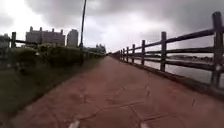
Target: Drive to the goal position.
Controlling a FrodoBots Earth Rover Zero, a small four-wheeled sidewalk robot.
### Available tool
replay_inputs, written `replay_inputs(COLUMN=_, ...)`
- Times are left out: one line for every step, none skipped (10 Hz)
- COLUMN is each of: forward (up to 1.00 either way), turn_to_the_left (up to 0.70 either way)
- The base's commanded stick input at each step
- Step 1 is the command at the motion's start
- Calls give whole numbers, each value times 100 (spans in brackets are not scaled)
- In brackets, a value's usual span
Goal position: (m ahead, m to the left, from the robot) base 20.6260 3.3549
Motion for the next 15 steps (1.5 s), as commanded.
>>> replay_inputs(forward=70, turn_to_the_left=0)
replay_inputs(forward=70, turn_to_the_left=0)
replay_inputs(forward=70, turn_to_the_left=12)
replay_inputs(forward=70, turn_to_the_left=26)
replay_inputs(forward=70, turn_to_the_left=12)
replay_inputs(forward=70, turn_to_the_left=0)
replay_inputs(forward=70, turn_to_the_left=0)
replay_inputs(forward=70, turn_to_the_left=0)
replay_inputs(forward=70, turn_to_the_left=0)
replay_inputs(forward=70, turn_to_the_left=0)
replay_inputs(forward=70, turn_to_the_left=0)
replay_inputs(forward=70, turn_to_the_left=0)
replay_inputs(forward=70, turn_to_the_left=0)
replay_inputs(forward=70, turn_to_the_left=0)
replay_inputs(forward=70, turn_to_the_left=0)
